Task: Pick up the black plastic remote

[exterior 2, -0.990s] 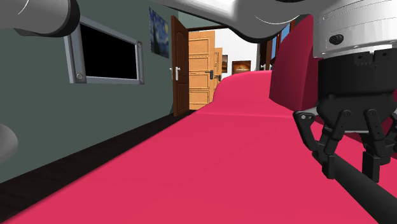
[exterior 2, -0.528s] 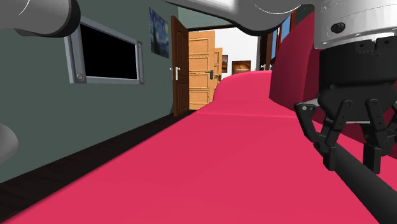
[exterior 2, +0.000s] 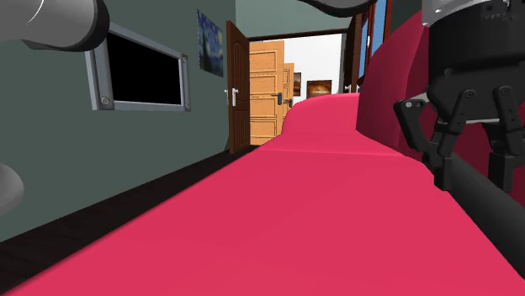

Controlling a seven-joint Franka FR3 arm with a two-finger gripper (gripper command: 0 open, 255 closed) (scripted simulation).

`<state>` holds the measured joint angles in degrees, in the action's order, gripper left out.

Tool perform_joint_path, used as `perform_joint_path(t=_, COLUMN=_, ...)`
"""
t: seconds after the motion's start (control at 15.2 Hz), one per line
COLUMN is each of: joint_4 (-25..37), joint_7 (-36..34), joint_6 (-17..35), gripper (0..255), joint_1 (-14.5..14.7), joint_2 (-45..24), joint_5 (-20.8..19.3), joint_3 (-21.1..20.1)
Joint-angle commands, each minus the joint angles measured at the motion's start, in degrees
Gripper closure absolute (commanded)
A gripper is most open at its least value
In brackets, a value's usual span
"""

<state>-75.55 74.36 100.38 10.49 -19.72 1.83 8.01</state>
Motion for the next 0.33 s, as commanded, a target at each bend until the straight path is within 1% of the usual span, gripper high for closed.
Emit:
perform_joint_path(t=0.0, joint_4=2.26, joint_7=0.06, joint_6=-2.01, gripper=255, joint_1=-0.1, joint_2=-0.27, joint_5=0.05, joint_3=0.02)
perform_joint_path(t=0.13, joint_4=4.48, joint_7=0.08, joint_6=-3.79, gripper=255, joint_1=-0.2, joint_2=-0.71, joint_5=0.11, joint_3=0.03)
perform_joint_path(t=0.26, joint_4=4.65, joint_7=0.09, joint_6=-3.93, gripper=255, joint_1=-0.21, joint_2=-0.75, joint_5=0.12, joint_3=0.03)
